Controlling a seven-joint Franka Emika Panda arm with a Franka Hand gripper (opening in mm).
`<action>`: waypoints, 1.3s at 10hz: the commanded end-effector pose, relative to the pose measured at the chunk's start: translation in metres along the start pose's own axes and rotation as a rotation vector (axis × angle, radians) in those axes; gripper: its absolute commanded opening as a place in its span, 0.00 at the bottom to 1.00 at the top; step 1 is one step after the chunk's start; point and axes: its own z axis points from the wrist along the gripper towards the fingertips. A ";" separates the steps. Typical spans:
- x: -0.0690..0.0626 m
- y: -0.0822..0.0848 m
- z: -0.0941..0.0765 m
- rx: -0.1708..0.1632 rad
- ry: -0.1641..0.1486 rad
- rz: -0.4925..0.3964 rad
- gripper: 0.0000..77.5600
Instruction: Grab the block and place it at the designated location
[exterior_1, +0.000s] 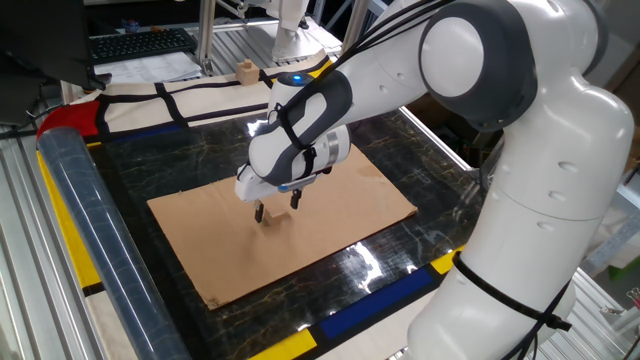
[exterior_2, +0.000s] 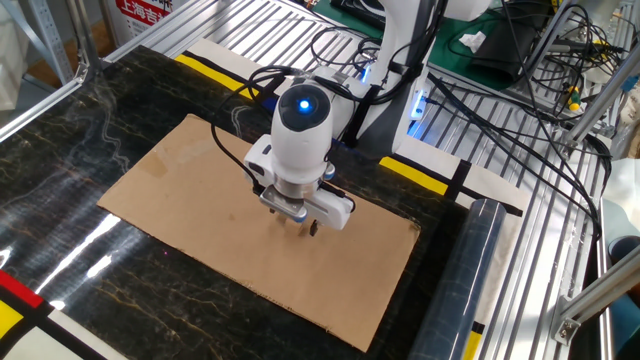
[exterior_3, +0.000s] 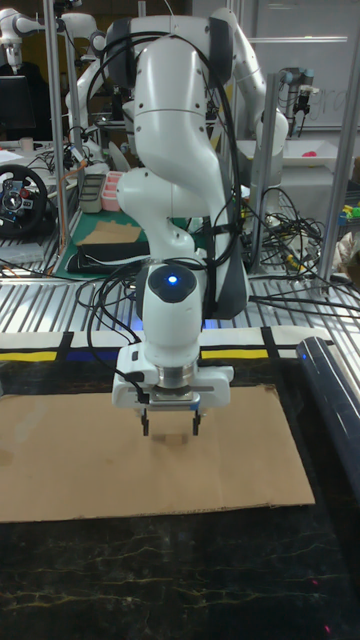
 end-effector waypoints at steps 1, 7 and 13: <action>-0.001 0.000 -0.004 -0.014 -0.003 0.006 1.00; 0.001 0.004 -0.072 -0.020 -0.028 0.000 1.00; 0.014 -0.018 -0.140 -0.039 -0.064 -0.029 1.00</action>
